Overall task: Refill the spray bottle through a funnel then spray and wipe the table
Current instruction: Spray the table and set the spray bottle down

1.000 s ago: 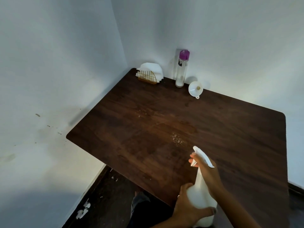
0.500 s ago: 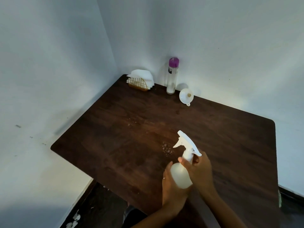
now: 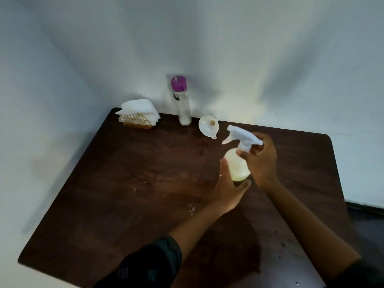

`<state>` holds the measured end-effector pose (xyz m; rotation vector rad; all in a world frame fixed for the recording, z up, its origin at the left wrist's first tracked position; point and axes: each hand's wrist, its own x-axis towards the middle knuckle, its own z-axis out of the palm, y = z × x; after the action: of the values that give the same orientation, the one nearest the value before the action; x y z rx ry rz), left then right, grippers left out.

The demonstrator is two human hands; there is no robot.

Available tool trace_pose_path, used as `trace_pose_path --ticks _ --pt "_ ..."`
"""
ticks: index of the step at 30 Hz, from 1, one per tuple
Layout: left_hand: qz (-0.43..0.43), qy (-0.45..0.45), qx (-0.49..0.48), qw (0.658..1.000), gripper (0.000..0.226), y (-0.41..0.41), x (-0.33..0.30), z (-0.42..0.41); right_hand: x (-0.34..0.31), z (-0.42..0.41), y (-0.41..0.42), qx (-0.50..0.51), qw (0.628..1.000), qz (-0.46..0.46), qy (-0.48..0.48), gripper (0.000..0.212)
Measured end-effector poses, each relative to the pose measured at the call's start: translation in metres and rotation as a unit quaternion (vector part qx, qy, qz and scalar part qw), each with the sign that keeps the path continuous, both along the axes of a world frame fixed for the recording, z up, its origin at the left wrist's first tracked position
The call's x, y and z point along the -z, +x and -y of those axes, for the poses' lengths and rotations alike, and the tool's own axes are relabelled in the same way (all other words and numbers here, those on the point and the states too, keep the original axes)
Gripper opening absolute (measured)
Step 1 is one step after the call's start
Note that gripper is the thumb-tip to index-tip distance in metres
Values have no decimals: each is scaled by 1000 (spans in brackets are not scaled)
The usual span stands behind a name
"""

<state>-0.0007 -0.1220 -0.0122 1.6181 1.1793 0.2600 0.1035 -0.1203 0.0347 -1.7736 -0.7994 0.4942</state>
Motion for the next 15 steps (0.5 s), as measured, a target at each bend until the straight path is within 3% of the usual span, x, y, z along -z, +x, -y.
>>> trace_pose_path --ticks 7,15 --pt "-2 16 80 997 93 58 0 -73 6 -75 68 17 1000 -9 7 57" --pt "8 45 77 996 96 104 21 -110 24 -119 108 21 1000 16 9 58"
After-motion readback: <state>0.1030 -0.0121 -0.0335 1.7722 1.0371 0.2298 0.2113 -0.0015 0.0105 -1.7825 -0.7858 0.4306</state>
